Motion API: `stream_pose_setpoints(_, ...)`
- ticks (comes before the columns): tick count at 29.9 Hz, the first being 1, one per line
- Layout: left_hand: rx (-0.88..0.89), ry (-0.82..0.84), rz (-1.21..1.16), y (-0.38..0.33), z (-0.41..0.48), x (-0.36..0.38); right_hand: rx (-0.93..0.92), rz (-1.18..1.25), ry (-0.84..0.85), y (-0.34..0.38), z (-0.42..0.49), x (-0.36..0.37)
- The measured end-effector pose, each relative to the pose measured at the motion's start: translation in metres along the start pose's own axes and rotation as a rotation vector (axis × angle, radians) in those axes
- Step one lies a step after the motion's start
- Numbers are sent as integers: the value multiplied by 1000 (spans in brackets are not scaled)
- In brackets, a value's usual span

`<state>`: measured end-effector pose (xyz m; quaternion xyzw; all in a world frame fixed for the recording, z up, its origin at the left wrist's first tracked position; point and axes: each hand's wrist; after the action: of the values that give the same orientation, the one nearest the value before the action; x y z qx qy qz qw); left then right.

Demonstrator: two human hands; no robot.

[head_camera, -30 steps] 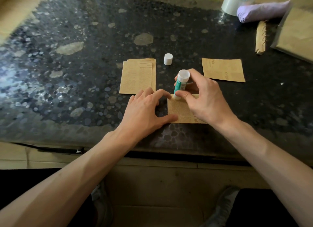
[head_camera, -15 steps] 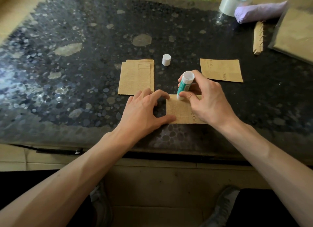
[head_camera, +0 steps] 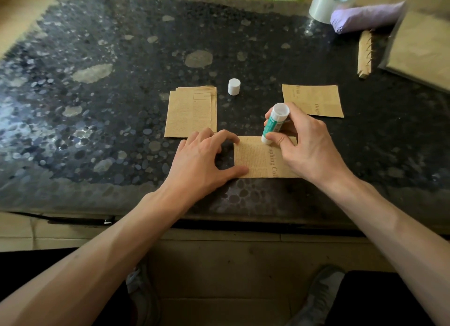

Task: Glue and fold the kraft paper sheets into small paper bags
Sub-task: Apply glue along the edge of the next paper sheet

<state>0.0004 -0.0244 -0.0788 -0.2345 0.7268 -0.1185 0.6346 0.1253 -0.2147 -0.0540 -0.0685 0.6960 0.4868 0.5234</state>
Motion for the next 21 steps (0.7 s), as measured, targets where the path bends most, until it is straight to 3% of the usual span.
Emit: stream_pose_setpoints(21, 1, -1, -6, -1, -1, -1, 72, -13, -43, -15, -14, -15)
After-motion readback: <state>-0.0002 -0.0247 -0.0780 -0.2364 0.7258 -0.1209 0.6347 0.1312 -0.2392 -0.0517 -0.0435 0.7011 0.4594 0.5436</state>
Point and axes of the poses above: each hand's wrist, its own z-axis towards the middle knuckle, its own x-axis out of the palm, y = z × x, and after that the axes turned 14 degrees about y, right-handed
